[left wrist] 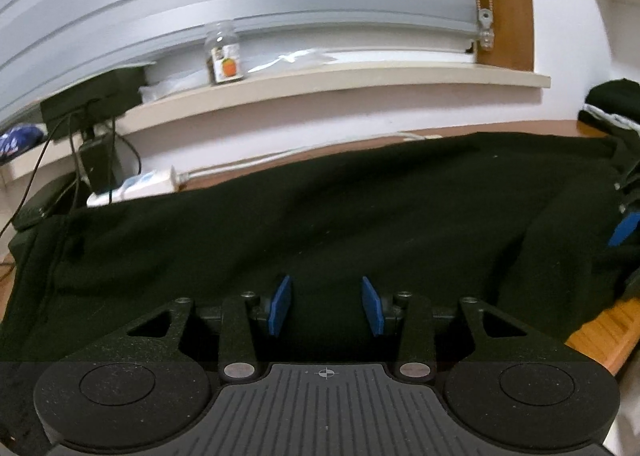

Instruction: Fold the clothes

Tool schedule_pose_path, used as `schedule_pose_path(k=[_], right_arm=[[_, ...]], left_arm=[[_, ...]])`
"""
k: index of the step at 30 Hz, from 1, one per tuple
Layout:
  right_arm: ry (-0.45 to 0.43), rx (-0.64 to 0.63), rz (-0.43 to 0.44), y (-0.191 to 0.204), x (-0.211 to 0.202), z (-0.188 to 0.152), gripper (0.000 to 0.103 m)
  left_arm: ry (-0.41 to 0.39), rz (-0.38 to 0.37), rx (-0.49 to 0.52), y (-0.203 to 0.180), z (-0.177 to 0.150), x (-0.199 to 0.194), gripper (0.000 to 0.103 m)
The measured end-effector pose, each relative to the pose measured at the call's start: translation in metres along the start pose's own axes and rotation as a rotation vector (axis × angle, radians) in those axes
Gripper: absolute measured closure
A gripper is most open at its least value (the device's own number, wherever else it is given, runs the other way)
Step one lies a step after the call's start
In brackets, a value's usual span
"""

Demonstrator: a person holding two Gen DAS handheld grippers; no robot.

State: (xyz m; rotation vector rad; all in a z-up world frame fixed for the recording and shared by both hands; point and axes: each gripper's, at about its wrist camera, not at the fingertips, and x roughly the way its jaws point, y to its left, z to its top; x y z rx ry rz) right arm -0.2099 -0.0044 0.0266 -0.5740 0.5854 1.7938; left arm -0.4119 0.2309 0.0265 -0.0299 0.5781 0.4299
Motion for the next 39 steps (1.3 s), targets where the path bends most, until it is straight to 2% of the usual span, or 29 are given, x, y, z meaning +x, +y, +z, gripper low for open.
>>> schedule_pose_path(k=[4,5,6,8,9,12,14,19,20,21,23,26,27,28,31,39], right_arm=[[0.008,-0.058,-0.036,0.009,0.019,0.010,0.060],[0.007,-0.061,-0.031,0.009,0.021,0.011,0.063],[0.004,-0.071,-0.024,0.011,0.022,0.012,0.076],[-0.011,-0.088,-0.004,0.015,0.019,0.013,0.094],[-0.020,-0.077,0.026,0.015,0.015,0.013,0.095],[-0.034,-0.098,0.088,0.025,0.000,0.010,0.095],[-0.010,-0.117,0.125,0.033,-0.005,0.005,0.098],[0.029,-0.138,0.092,0.045,-0.002,-0.004,0.095],[0.019,-0.129,0.080,0.044,-0.001,-0.003,0.093],[0.008,-0.122,0.065,0.044,0.000,-0.002,0.084],[-0.012,-0.109,0.041,0.043,0.002,-0.002,0.075],[-0.036,-0.087,0.021,0.042,0.010,-0.004,0.076],[-0.044,-0.080,0.014,0.041,0.013,-0.005,0.089],[-0.052,-0.074,0.019,0.041,0.013,-0.005,0.097],[-0.059,-0.079,0.041,0.048,0.009,-0.006,0.097],[-0.020,-0.142,0.030,0.073,0.000,-0.016,0.095]], left_arm=[[0.002,-0.001,-0.019,0.007,-0.003,0.001,0.059],[0.001,-0.002,-0.021,0.007,-0.003,0.001,0.059],[0.001,-0.002,-0.024,0.008,-0.003,0.001,0.059],[0.000,0.010,-0.027,0.010,-0.005,0.000,0.058],[0.000,0.019,-0.028,0.012,-0.006,-0.001,0.058],[-0.002,0.040,-0.039,0.018,-0.009,-0.002,0.058],[-0.003,0.048,-0.053,0.024,-0.011,-0.004,0.058],[-0.012,0.058,-0.073,0.030,-0.017,-0.012,0.058],[-0.014,0.059,-0.078,0.031,-0.018,-0.014,0.058],[-0.016,0.059,-0.085,0.033,-0.019,-0.016,0.058],[-0.021,0.060,-0.095,0.038,-0.021,-0.020,0.058],[-0.024,0.061,-0.102,0.044,-0.024,-0.022,0.058],[-0.024,0.063,-0.100,0.044,-0.024,-0.023,0.058],[-0.024,0.067,-0.098,0.045,-0.025,-0.023,0.058],[-0.020,0.088,-0.091,0.045,-0.026,-0.021,0.058],[-0.034,0.099,-0.111,0.046,-0.028,-0.021,0.058]])
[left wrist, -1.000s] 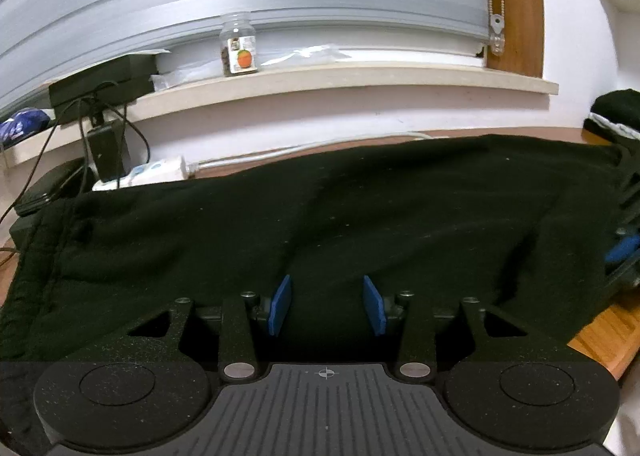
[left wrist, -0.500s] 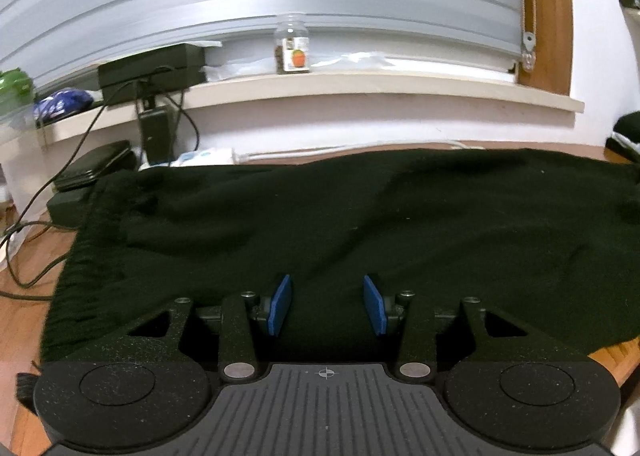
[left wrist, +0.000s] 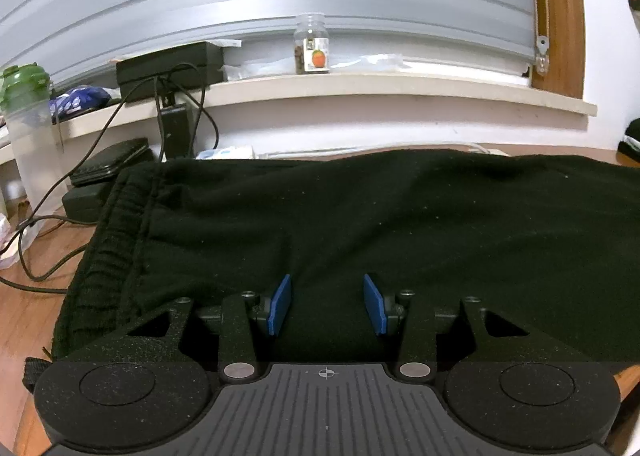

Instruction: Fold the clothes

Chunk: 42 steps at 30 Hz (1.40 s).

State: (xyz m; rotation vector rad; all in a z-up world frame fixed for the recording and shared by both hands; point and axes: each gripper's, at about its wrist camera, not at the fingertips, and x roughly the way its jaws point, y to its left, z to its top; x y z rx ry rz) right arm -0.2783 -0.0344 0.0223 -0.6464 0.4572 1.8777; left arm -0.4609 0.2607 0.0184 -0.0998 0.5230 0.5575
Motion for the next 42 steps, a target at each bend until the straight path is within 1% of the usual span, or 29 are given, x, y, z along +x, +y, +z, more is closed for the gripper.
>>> schedule_pose_path(k=[2,3,6,8,10,13,16,17,19,23,28,29,30,33,35,37,40,42], right_arm=[[0.015,-0.015,0.015,0.004,-0.010,-0.003,0.094],[0.021,-0.027,-0.002,0.005,-0.016,-0.006,0.094],[0.039,-0.046,-0.098,0.002,-0.041,-0.019,0.093],[0.055,-0.040,-0.176,-0.005,-0.057,-0.029,0.090],[0.072,-0.025,-0.255,-0.014,-0.070,-0.037,0.089],[0.082,-0.012,-0.345,-0.026,-0.082,-0.045,0.088],[0.084,-0.050,-0.430,-0.029,-0.083,-0.047,0.081],[0.086,-0.062,-0.443,-0.029,-0.082,-0.046,0.079],[0.093,-0.089,-0.445,-0.026,-0.073,-0.042,0.079],[0.102,-0.150,-0.419,-0.025,-0.053,-0.032,0.073],[0.104,-0.217,-0.400,-0.030,-0.027,-0.013,0.072],[0.111,-0.219,-0.391,-0.032,-0.025,-0.010,0.079],[0.121,-0.222,-0.381,-0.034,-0.022,-0.007,0.098],[0.119,-0.232,-0.388,-0.035,-0.024,-0.001,0.098],[0.095,-0.218,-0.387,-0.033,-0.038,0.004,0.098],[0.073,-0.186,-0.367,-0.031,-0.055,0.011,0.098],[0.058,-0.176,-0.334,-0.022,-0.079,0.020,0.099],[0.046,-0.161,-0.318,-0.019,-0.089,0.024,0.101]], left_arm=[[0.001,0.000,-0.001,0.000,0.000,0.000,0.058],[0.003,0.003,-0.001,0.000,0.001,0.000,0.058],[0.014,0.028,-0.007,-0.007,0.003,-0.005,0.059],[0.005,0.040,0.019,-0.020,0.004,-0.012,0.059],[-0.010,0.041,0.051,-0.037,0.006,-0.021,0.059],[-0.039,0.001,0.097,-0.067,0.011,-0.030,0.059],[-0.053,-0.054,0.150,-0.096,0.017,-0.030,0.059],[-0.055,-0.074,0.166,-0.105,0.018,-0.029,0.059],[-0.048,-0.116,0.188,-0.118,0.022,-0.020,0.059],[-0.030,-0.142,0.252,-0.134,0.036,0.010,0.059],[-0.029,-0.202,0.303,-0.143,0.050,0.040,0.059],[-0.021,-0.212,0.311,-0.144,0.052,0.046,0.059],[-0.013,-0.218,0.316,-0.145,0.052,0.050,0.059],[0.016,-0.210,0.327,-0.146,0.048,0.066,0.059],[0.026,-0.216,0.322,-0.144,0.043,0.071,0.058],[0.029,-0.235,0.290,-0.138,0.043,0.074,0.058],[0.038,-0.249,0.275,-0.135,0.043,0.075,0.058],[0.039,-0.255,0.266,-0.134,0.042,0.075,0.058]])
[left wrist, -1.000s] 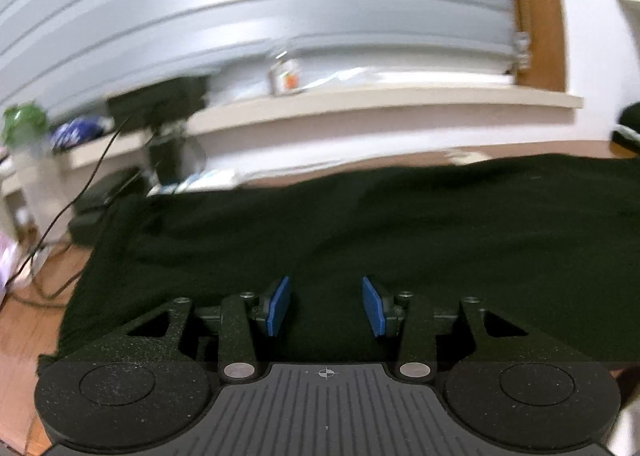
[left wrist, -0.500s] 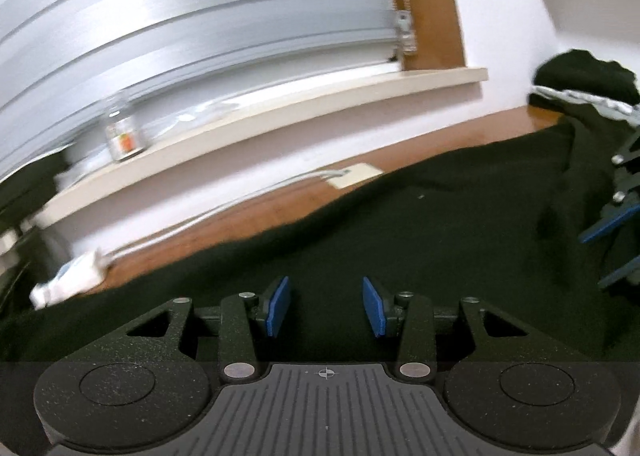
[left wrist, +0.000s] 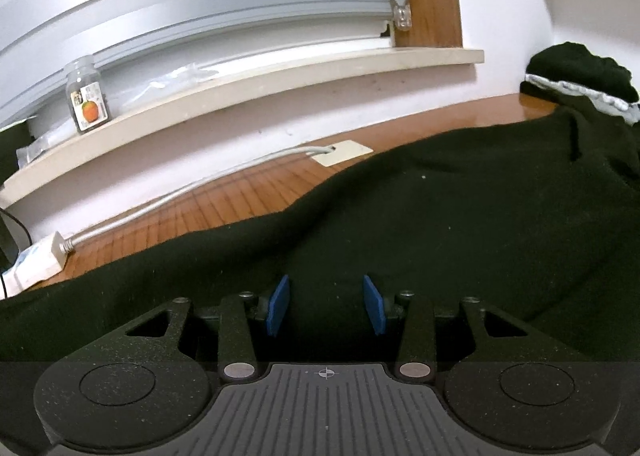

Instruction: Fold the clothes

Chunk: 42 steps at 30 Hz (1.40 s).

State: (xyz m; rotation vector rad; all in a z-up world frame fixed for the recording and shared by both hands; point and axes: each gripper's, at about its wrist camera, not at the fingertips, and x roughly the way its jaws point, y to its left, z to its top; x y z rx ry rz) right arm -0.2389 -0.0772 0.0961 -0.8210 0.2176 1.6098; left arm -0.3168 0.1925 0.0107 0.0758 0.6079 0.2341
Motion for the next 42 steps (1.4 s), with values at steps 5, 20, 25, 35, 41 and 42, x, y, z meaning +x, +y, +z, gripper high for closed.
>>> schedule_pose_path(k=[5,20,25,35,41,42], right_arm=[[0.035,0.003,0.022,0.003,0.005,-0.010,0.099],[0.070,-0.277,-0.036,0.065,0.073,0.003,0.062],[0.047,-0.342,-0.089,0.072,0.091,0.011,0.060],[-0.041,-0.218,0.051,0.064,0.036,0.032,0.101],[-0.019,-0.224,0.035,0.066,0.033,0.026,0.101],[-0.012,-0.222,0.029,0.065,0.032,0.024,0.100]], left_arm=[[0.001,-0.023,-0.035,0.006,0.000,-0.001,0.058],[0.000,-0.013,-0.029,0.005,0.000,-0.001,0.057],[0.000,-0.011,-0.028,0.005,0.000,0.000,0.056],[0.000,-0.010,-0.025,0.005,0.000,-0.001,0.055],[-0.009,0.039,-0.016,0.001,-0.001,-0.004,0.052],[-0.015,0.062,-0.010,-0.003,-0.002,-0.007,0.051]])
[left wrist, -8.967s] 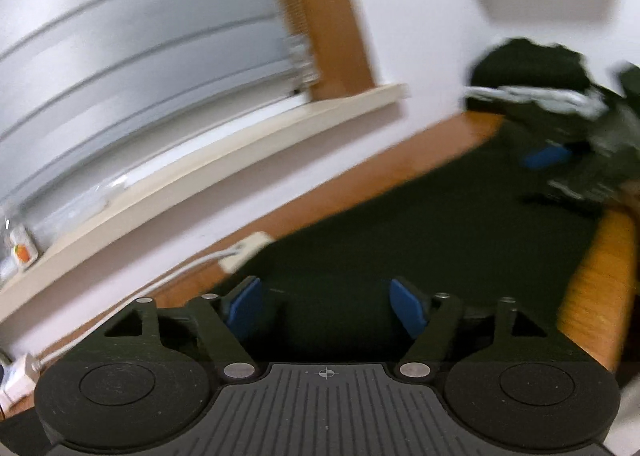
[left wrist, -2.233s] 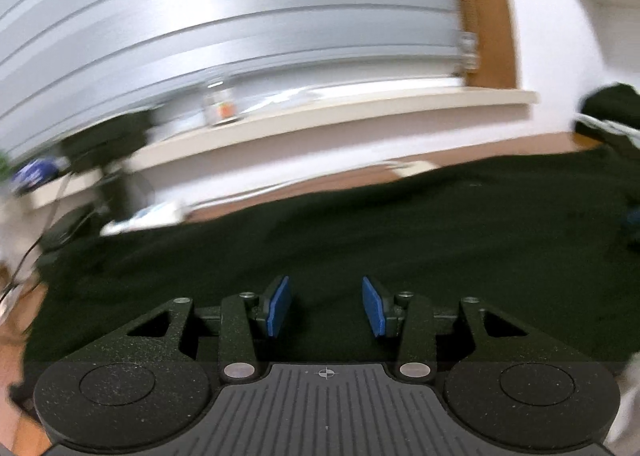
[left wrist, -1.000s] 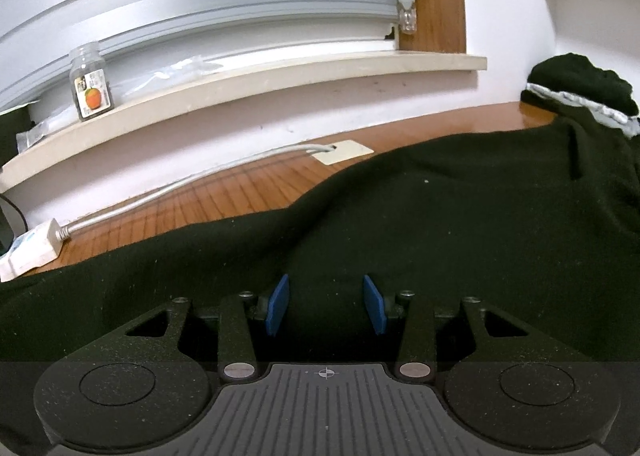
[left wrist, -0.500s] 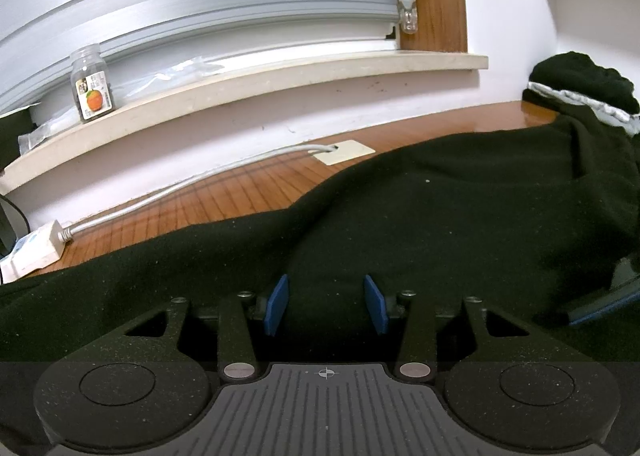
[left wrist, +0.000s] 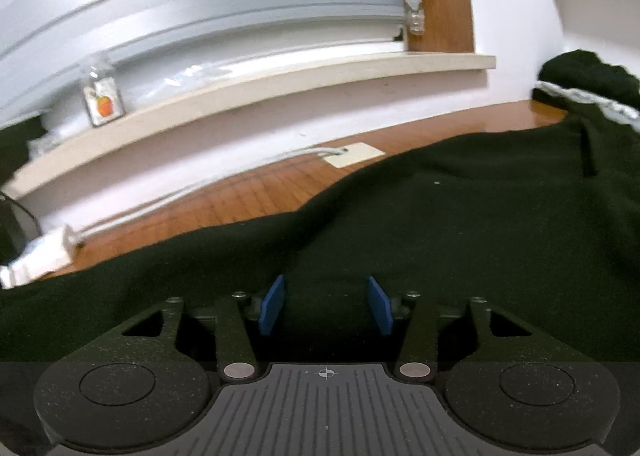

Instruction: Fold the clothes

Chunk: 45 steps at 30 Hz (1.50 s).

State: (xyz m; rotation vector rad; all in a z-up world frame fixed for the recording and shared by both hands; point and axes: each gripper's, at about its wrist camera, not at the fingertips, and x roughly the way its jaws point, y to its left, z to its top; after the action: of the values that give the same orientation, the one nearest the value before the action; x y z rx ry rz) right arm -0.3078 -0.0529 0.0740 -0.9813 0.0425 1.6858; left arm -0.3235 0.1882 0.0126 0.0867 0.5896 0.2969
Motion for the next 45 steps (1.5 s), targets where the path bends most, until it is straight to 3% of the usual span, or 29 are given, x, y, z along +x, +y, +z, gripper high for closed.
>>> schedule_pose_path(k=[4,10,16,19,29,36,39,43,44,45], right_arm=[[0.024,0.022,-0.014,-0.007,-0.007,-0.012,0.095],[0.097,0.123,-0.097,-0.026,-0.031,-0.054,0.093],[0.173,0.228,-0.194,-0.045,-0.036,-0.101,0.086],[0.202,0.256,-0.225,-0.046,-0.037,-0.116,0.084],[0.193,0.315,-0.242,-0.045,-0.033,-0.131,0.079],[0.185,0.291,-0.247,-0.043,-0.025,-0.127,0.078],[0.184,0.294,-0.249,-0.044,-0.025,-0.129,0.077],[0.176,0.308,-0.254,-0.046,-0.024,-0.130,0.072],[0.174,0.314,-0.254,-0.046,-0.025,-0.131,0.072],[0.173,0.319,-0.253,-0.047,-0.026,-0.133,0.072]], left_arm=[[-0.032,0.072,0.013,-0.011,-0.006,-0.021,0.042],[-0.069,0.070,0.007,-0.028,-0.016,-0.064,0.033],[-0.084,0.158,-0.004,-0.052,-0.033,-0.096,0.033],[-0.080,0.159,-0.022,-0.070,-0.044,-0.111,0.032],[-0.103,0.171,0.002,-0.104,-0.058,-0.138,0.027],[-0.099,0.120,0.024,-0.121,-0.059,-0.138,0.022],[-0.103,0.157,0.034,-0.129,-0.058,-0.126,0.022],[-0.109,0.267,0.124,-0.144,-0.058,-0.105,0.023],[-0.110,0.288,0.152,-0.147,-0.059,-0.102,0.024],[-0.109,0.305,0.175,-0.149,-0.060,-0.100,0.032]])
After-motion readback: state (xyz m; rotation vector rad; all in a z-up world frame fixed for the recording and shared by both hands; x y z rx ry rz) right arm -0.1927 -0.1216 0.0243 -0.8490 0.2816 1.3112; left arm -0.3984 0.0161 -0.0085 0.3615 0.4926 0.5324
